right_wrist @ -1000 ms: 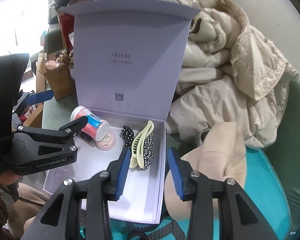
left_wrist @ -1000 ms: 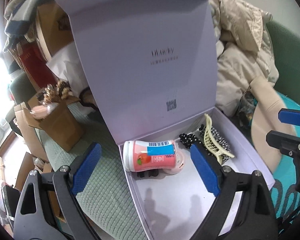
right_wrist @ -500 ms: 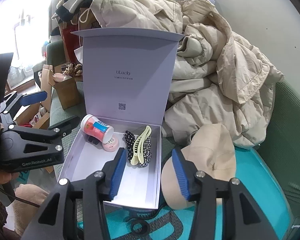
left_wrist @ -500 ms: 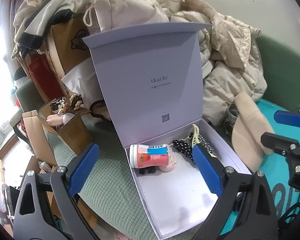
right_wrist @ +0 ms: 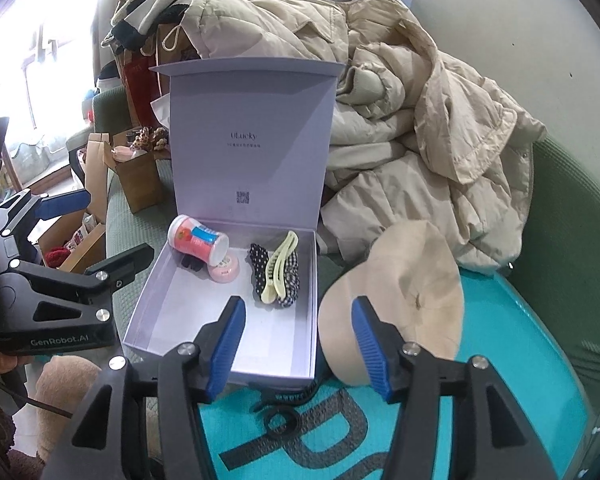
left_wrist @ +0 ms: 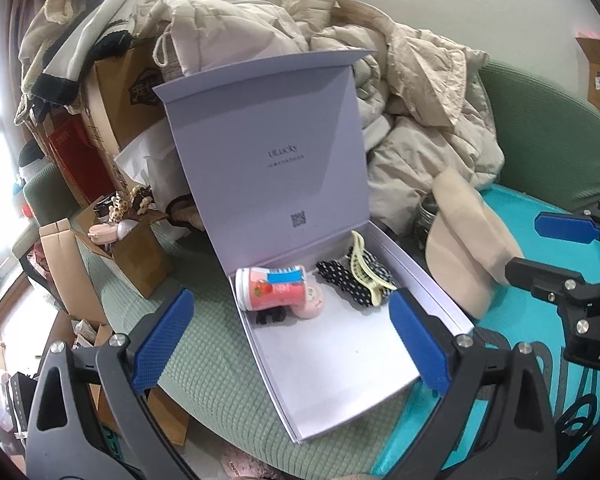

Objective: Organize objects
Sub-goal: 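Withdraw both tools from the box toward the black items on the teal mat, then grasp the black claw clip with the right tool while the left tool grasps the black hair tie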

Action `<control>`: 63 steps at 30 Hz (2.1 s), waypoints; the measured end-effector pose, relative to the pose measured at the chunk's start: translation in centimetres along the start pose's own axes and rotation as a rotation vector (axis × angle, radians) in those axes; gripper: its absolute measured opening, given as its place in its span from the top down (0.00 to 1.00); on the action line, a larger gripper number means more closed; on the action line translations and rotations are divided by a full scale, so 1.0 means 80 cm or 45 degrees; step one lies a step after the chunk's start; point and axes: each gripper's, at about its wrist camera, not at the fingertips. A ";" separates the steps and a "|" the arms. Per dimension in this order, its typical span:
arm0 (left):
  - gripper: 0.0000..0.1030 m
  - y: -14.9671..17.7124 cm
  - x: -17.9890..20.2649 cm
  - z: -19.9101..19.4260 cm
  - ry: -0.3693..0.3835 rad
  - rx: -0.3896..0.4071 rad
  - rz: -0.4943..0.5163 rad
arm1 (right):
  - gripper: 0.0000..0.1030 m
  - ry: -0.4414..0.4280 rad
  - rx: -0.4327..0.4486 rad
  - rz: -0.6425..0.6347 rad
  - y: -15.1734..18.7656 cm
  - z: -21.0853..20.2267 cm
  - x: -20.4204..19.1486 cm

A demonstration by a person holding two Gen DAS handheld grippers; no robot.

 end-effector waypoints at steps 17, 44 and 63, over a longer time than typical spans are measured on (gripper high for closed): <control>0.05 0.049 0.050 0.016 0.100 -0.115 0.038 | 0.45 -0.005 -0.104 0.082 0.059 0.010 0.020; 0.05 0.121 0.086 0.061 0.249 -0.363 0.057 | 0.45 -0.106 -0.288 0.161 0.133 0.080 0.028; 0.05 0.119 0.092 0.080 0.352 -0.445 0.002 | 0.45 -0.223 -0.418 0.251 0.128 0.169 0.035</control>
Point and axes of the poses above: each gripper's, at about its wrist camera, not at the fingertips, and z roughly the way its jaws point, x to its right, y to its underside, and after that the axes turned 6 degrees about y, right-handed
